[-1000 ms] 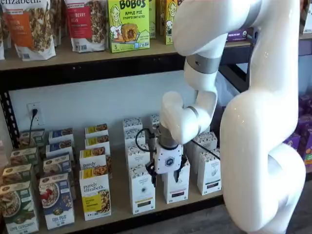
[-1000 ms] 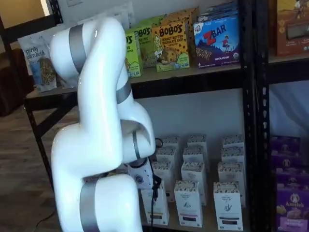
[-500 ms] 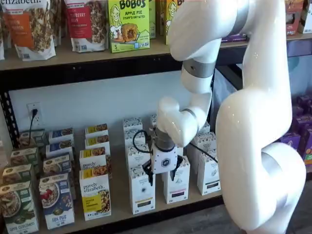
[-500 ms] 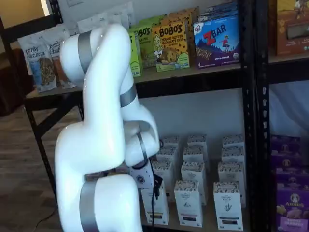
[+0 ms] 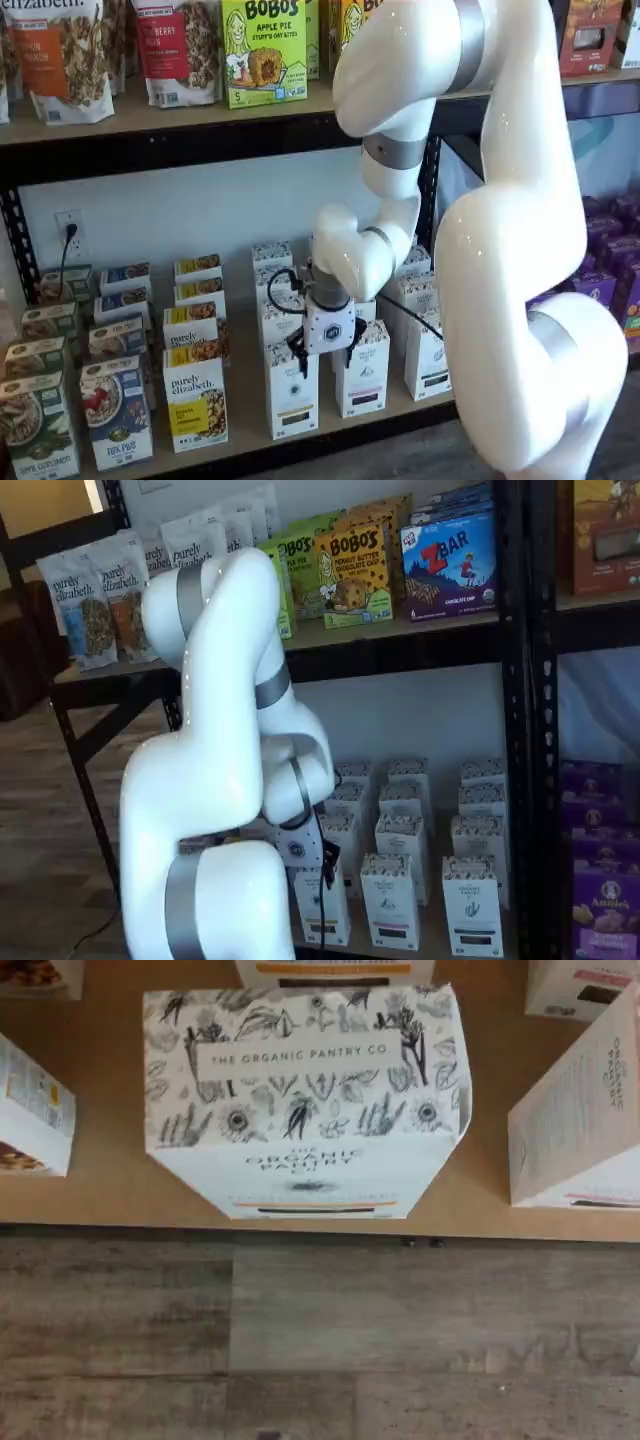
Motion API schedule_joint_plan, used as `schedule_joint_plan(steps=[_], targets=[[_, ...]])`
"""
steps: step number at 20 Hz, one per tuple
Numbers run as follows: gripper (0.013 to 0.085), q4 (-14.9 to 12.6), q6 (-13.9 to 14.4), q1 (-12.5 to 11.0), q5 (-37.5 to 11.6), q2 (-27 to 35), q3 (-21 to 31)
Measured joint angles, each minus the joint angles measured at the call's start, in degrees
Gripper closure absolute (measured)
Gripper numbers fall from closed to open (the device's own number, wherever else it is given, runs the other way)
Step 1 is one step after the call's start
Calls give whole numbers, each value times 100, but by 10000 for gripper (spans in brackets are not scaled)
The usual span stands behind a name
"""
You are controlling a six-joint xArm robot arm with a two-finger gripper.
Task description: Pick up the white box with a yellow strip in the middle, on the bottom shelf, the fourth box from the left
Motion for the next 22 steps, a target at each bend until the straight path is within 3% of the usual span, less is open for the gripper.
schedule_joint_plan(steps=[7, 14, 16, 22], targets=[[130, 110, -208, -97, 13, 385, -458], [130, 847, -881, -25, -70, 652, -779], [130, 1212, -1182, 41, -84, 716, -866], [130, 1308, -1211, 103, 37, 819, -1060]])
